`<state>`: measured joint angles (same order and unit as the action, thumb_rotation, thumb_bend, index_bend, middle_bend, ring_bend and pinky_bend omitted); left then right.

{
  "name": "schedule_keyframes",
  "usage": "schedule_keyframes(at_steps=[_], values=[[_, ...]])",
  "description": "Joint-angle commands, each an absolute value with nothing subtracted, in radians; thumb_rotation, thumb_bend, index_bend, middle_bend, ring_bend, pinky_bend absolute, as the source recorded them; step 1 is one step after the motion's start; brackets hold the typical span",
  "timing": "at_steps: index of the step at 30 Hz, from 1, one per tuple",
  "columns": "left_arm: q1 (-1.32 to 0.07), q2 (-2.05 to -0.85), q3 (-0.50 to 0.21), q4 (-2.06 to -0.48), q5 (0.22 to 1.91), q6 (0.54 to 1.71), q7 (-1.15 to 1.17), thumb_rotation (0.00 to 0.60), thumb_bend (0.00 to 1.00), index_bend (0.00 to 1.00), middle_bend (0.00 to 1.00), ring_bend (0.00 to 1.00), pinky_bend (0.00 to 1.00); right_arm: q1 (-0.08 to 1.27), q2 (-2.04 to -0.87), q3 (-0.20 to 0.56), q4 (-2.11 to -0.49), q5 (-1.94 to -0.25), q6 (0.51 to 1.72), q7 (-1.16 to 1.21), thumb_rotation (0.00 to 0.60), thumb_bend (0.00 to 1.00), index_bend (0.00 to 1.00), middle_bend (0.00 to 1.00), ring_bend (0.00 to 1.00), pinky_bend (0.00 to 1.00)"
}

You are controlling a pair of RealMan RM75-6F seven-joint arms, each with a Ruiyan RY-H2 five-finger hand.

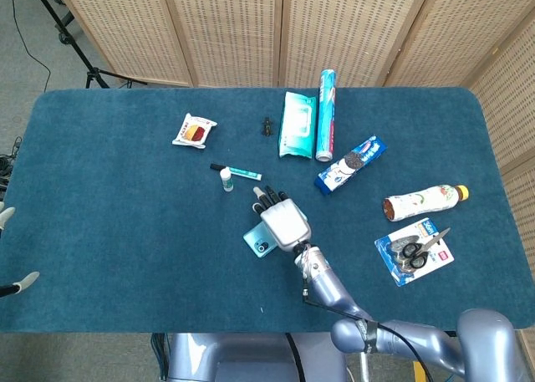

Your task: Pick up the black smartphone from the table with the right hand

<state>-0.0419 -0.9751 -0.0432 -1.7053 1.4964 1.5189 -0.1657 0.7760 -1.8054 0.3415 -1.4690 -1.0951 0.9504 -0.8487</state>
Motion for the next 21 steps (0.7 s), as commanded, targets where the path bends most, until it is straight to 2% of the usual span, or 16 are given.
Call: schedule_keyframes(at_steps=[1, 6, 10, 14, 15, 16, 21], values=[[-0.041, -0.974, -0.043, -1.705, 1.498, 1.52, -0.169, 0.6, 0.0, 0.0, 0.0, 0.0, 0.0, 0.747, -1.731, 0.321, -1.564, -1.115, 1.0, -0.812, 0.6, 0.31, 0.29, 0.09, 0.09, 0.26], [-0.038, -0.971, -0.041, -1.704, 1.505, 1.528, -0.176, 0.6, 0.0, 0.0, 0.0, 0.0, 0.0, 0.66, -1.595, 0.247, -1.669, -1.243, 1.085, -0.683, 0.6, 0.24, 0.27, 0.07, 0.05, 0.22], [-0.035, -0.97, -0.038, -1.701, 1.515, 1.534, -0.178, 0.6, 0.0, 0.0, 0.0, 0.0, 0.0, 0.586, -1.496, 0.189, -1.711, -1.313, 1.145, -0.586, 0.6, 0.02, 0.08, 0.0, 0.0, 0.07], [-0.036, -0.972, -0.031, -1.687, 1.54, 1.54, -0.176, 0.6, 0.0, 0.0, 0.0, 0.0, 0.0, 0.499, -1.388, 0.126, -1.706, -1.426, 1.247, -0.452, 0.6, 0.0, 0.03, 0.0, 0.0, 0.01], [-0.035, -0.978, -0.026, -1.683, 1.549, 1.542, -0.162, 0.6, 0.0, 0.0, 0.0, 0.0, 0.0, 0.429, -1.328, 0.103, -1.703, -1.441, 1.329, -0.371, 0.6, 0.0, 0.03, 0.0, 0.0, 0.01], [-0.034, -0.982, -0.026, -1.684, 1.55, 1.546, -0.153, 0.6, 0.0, 0.0, 0.0, 0.0, 0.0, 0.403, -1.296, 0.083, -1.698, -1.477, 1.363, -0.32, 0.6, 0.0, 0.03, 0.0, 0.0, 0.0], [-0.029, -0.995, -0.032, -1.685, 1.549, 1.564, -0.136, 0.6, 0.0, 0.0, 0.0, 0.0, 0.0, 0.313, -1.254, 0.047, -1.62, -1.57, 1.513, -0.201, 0.6, 0.0, 0.03, 0.0, 0.0, 0.0]])
